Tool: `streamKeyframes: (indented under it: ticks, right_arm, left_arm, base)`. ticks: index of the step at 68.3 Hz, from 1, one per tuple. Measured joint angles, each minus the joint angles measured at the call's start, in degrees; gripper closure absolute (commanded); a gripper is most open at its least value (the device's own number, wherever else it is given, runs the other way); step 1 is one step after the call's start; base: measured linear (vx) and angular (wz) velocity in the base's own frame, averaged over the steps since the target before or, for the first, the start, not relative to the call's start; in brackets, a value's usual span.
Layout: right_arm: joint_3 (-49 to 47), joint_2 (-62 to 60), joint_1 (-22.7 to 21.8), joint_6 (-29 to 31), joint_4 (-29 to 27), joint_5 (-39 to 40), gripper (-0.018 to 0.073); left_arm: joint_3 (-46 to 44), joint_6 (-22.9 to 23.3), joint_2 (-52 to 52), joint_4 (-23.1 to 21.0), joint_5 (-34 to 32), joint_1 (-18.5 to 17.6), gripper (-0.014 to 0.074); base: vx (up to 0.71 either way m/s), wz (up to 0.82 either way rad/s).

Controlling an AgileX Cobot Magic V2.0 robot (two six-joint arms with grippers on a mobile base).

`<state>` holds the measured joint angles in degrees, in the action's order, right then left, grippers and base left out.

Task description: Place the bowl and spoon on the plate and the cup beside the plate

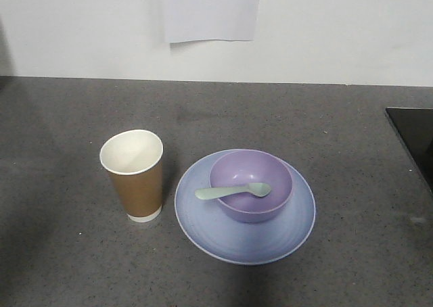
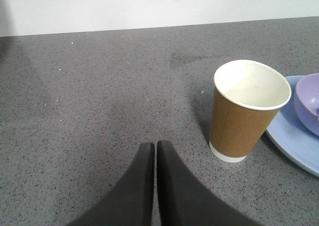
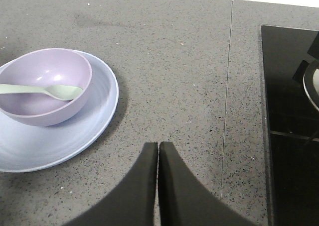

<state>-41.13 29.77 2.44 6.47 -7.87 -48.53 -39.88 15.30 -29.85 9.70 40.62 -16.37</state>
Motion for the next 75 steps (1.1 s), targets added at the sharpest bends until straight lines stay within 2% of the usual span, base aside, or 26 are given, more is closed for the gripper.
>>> streamKeyframes:
  ticks: [9,17,24,34,44,57,75]
  right_arm:
    - [0.00,0.00,0.00,0.00,0.00,0.00,0.0570]
    - [0.00,0.00,0.00,0.00,0.00,0.00,0.0570]
    - [0.00,0.00,0.00,0.00,0.00,0.00,0.0570]
    - [0.00,0.00,0.00,0.00,0.00,0.00,0.0570]
    - [0.00,0.00,0.00,0.00,0.00,0.00,0.0570]
    - [0.00,0.00,0.00,0.00,0.00,0.00,0.0570]
    - [0.00,0.00,0.00,0.00,0.00,0.00,0.0570]
  left_arm:
    - [4.48,0.00,2.38,0.00,-4.87,0.00,0.0604]
    - [12.08,0.00,6.97,-0.05,-13.48,0.55,0.0604]
    - [19.32,0.00,11.58,-0.05,-21.13,2.99,0.0604]
    - [29.33,-0.06,19.26,0.00,-28.69,7.35,0.0604]
    - [35.42,-0.18,25.57,0.00,-32.36,9.68,0.0604]
    - [40.74,-0.86,29.90,-1.57,-35.30,9.99,0.0604]
    - [41.21,-4.57,30.44,-3.05,-36.45,9.99,0.0604]
  base:
    - [0.00,0.00]
    - [0.00,0.00]
    - [0.00,0.00]
    - [0.00,0.00]
    - [0.00,0.00]
    - [0.00,0.00]
    - [0.00,0.00]
